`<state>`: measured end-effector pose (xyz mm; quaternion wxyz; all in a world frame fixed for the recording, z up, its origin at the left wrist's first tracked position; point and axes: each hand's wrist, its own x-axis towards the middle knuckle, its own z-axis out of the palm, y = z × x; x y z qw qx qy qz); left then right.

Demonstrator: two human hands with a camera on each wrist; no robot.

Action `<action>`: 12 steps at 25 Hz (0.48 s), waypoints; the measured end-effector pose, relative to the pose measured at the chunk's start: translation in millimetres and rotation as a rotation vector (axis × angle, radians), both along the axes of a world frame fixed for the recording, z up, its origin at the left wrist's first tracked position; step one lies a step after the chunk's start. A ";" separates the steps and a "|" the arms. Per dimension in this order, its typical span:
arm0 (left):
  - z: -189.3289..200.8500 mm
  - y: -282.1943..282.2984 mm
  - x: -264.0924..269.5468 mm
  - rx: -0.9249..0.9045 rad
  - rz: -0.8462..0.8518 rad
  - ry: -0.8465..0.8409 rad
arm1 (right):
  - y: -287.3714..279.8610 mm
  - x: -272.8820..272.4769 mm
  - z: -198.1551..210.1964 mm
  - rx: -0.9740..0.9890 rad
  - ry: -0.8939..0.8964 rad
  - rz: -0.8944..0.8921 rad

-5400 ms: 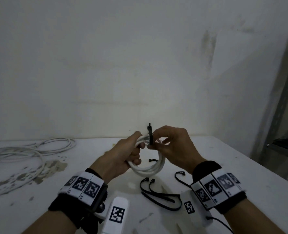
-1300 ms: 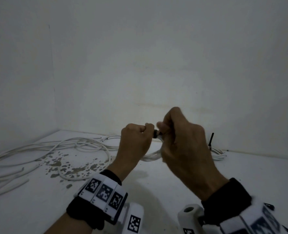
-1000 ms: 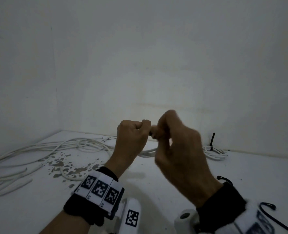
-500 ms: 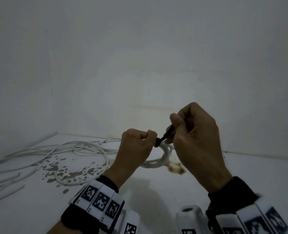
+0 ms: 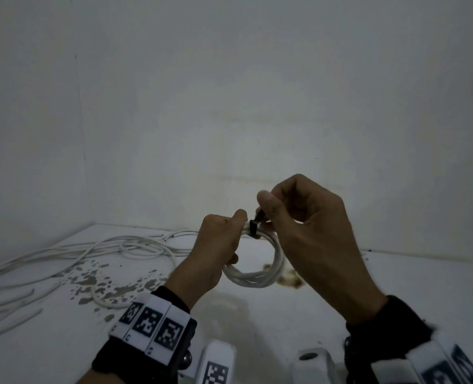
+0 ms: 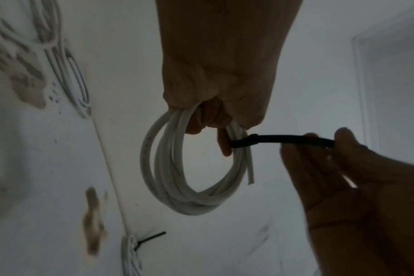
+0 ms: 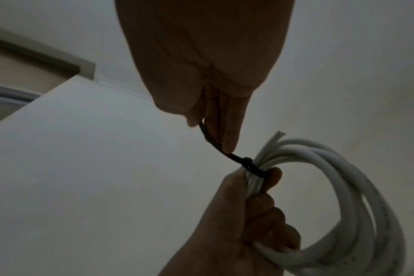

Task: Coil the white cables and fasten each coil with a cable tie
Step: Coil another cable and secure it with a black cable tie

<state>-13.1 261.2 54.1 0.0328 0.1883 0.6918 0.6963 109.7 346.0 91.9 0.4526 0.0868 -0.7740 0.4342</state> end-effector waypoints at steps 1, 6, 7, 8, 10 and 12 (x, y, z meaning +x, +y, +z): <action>0.8 -1.6 1.8 0.050 -0.074 -0.127 | 3.5 0.8 1.1 -0.031 -0.014 0.006; 2.2 -6.5 0.2 0.279 -0.426 -0.613 | 31.4 2.5 -19.2 -0.008 -0.438 -0.203; 3.1 -6.0 0.0 0.306 -0.462 -0.650 | 36.8 3.8 -27.2 -0.017 -0.583 -0.170; 4.1 -4.8 0.9 0.323 -0.486 -0.667 | 40.7 5.3 -34.5 -0.067 -0.677 -0.104; 2.6 -1.6 4.1 0.317 -0.501 -0.656 | 42.4 11.2 -43.4 -0.260 -0.714 0.030; -2.0 3.6 9.1 0.275 -0.504 -0.628 | 49.2 14.8 -48.0 -0.482 -0.656 0.070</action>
